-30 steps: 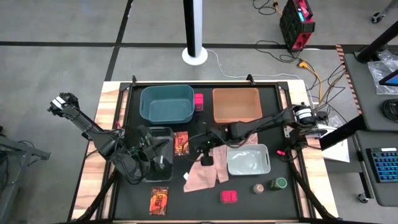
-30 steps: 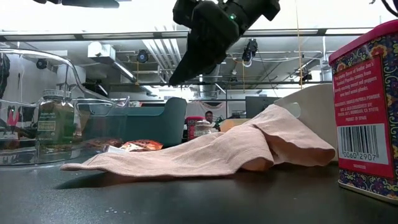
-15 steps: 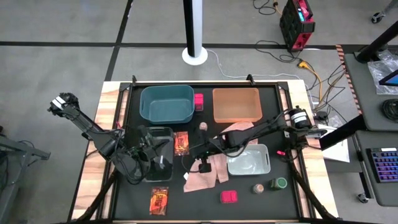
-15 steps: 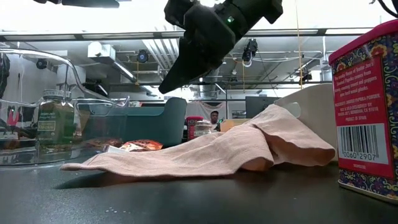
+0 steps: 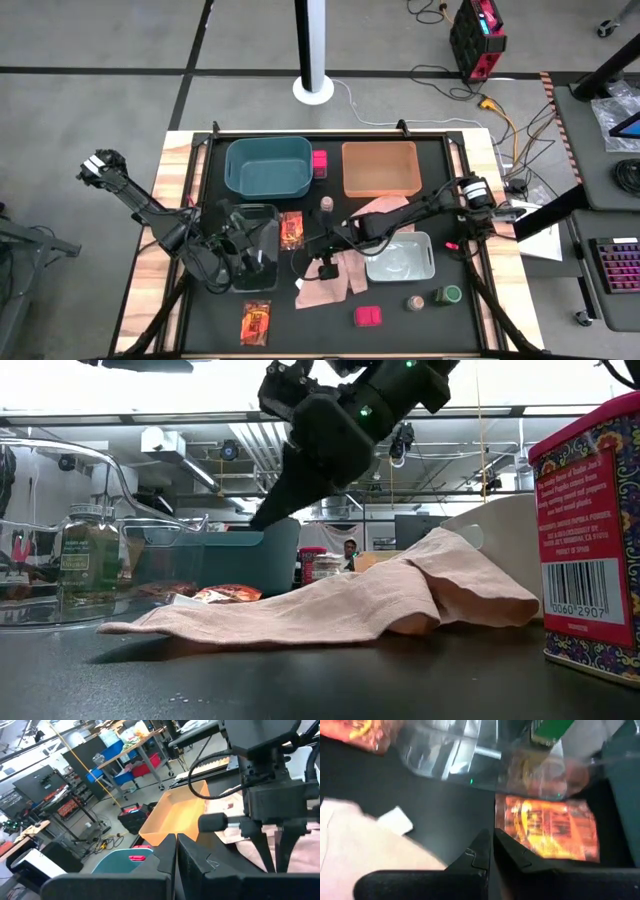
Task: Sort spices by type
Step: Put the top orange seasoning bag into the orange bin
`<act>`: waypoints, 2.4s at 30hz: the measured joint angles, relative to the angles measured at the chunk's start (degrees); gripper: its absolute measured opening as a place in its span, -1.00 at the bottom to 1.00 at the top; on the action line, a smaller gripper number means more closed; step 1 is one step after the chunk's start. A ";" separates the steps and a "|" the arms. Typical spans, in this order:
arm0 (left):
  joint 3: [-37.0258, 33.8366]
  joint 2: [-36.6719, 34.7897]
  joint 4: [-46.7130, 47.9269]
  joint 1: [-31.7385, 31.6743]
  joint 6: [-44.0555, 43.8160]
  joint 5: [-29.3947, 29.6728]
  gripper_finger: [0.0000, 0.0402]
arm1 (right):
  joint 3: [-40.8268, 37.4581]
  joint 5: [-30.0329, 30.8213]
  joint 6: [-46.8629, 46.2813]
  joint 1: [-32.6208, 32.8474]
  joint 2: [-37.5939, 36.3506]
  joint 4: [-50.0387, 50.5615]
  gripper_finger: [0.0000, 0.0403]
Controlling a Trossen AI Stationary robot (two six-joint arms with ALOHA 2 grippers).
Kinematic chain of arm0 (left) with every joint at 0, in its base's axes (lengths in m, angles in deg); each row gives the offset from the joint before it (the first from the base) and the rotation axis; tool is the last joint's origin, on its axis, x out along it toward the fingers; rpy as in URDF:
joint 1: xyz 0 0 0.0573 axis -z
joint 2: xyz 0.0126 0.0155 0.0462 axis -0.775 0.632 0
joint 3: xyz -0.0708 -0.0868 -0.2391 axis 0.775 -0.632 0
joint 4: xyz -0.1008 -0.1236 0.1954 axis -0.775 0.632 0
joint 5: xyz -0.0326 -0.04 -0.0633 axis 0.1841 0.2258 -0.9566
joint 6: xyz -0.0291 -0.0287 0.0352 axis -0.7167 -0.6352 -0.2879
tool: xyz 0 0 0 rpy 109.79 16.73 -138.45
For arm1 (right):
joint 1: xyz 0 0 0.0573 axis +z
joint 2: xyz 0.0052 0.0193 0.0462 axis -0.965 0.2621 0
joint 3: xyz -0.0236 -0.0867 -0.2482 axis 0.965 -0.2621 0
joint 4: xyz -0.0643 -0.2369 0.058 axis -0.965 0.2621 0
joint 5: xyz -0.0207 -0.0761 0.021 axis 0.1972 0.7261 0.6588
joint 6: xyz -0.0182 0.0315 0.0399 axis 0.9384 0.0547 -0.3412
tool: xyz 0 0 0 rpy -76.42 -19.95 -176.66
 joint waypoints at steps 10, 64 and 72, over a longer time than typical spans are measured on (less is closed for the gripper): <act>0.00 0.00 -2.19 -0.44 -1.60 0.07 -1.00 | -0.44 -0.01 4.64 0.00 0.31 -0.23 -0.94; 0.00 0.72 0.79 -1.33 -1.02 10.34 -1.00 | 7.82 1.51 -7.87 -3.63 16.54 -4.80 0.03; 0.00 0.76 0.97 -1.40 -1.02 10.32 -1.00 | 7.63 2.43 -7.60 -3.89 15.91 -3.26 -0.52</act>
